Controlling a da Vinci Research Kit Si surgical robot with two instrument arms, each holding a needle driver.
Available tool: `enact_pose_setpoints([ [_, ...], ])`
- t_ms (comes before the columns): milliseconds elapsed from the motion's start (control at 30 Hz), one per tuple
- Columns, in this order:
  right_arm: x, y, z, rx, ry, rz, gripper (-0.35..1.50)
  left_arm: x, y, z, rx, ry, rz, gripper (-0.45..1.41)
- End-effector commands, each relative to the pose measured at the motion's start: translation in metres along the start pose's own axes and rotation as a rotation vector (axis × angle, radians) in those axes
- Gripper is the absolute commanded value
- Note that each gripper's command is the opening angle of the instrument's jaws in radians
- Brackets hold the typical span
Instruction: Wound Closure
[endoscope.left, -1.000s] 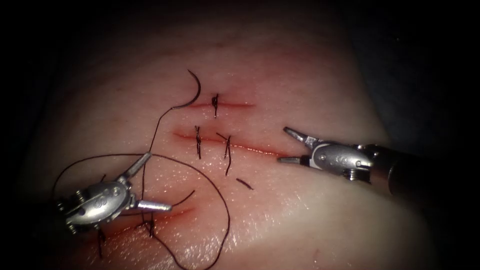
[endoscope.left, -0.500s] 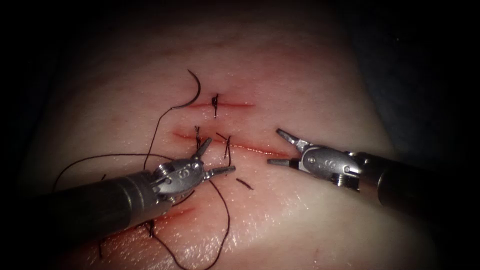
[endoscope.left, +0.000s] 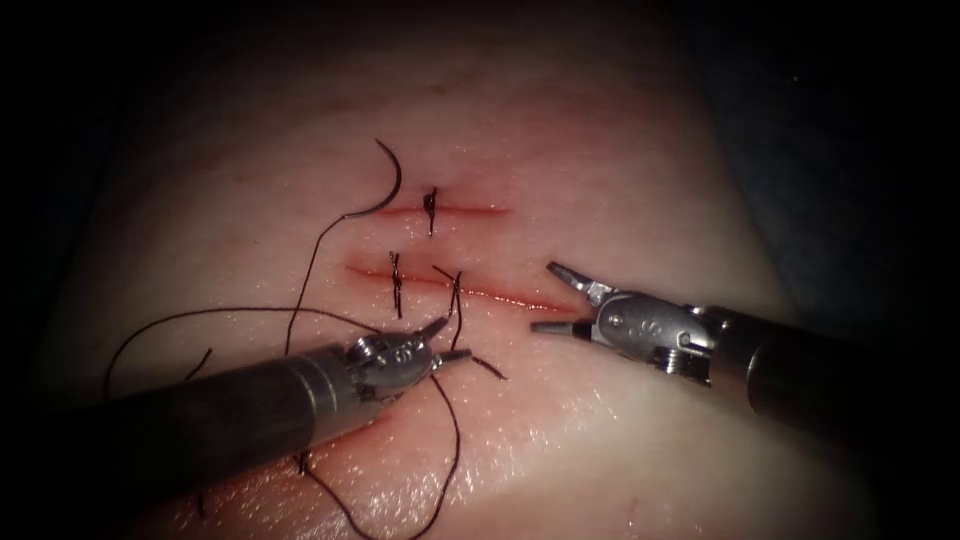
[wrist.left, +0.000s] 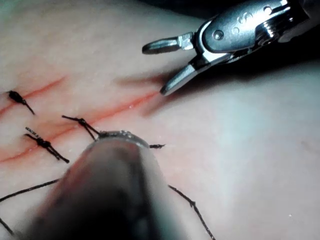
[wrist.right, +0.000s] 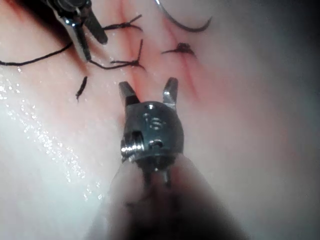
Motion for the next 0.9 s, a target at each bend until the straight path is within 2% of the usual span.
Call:
enact_pose_setpoints([
  [33,0.0003,-0.0001,0.0011,0.002,0.001,-0.003,1.16,0.0001,0.0001,0.0009,0.001,-0.005,0.002,0.09],
  [100,0.0003,-0.0002,0.0012,0.003,-0.001,-0.004,1.16,-0.0001,0.0002,0.0013,0.002,-0.016,0.004,0.15],
  [267,0.0003,-0.0005,0.0015,0.004,-0.008,-0.006,1.16,-0.0001,0.0000,0.0017,0.006,-0.022,0.005,0.17],
  [367,0.0003,-0.0007,0.0017,0.006,-0.011,-0.007,1.18,-0.0003,-0.0003,0.0021,0.011,-0.030,0.009,0.27],
  [733,0.0004,-0.0010,0.0018,0.011,-0.010,-0.008,1.19,-0.0016,-0.0006,0.0042,-0.032,-0.074,0.024,0.27],
  [833,0.0004,-0.0010,0.0018,0.010,-0.011,-0.008,1.19,-0.0017,-0.0007,0.0046,-0.037,-0.079,0.016,0.07],
  [867,0.0004,-0.0010,0.0019,0.009,-0.011,-0.008,1.19,-0.0017,-0.0008,0.0046,-0.037,-0.079,0.017,-0.05],
  [900,0.0005,-0.0011,0.0019,0.011,-0.009,-0.008,1.19,-0.0017,-0.0009,0.0046,-0.038,-0.079,0.017,-0.25],
])
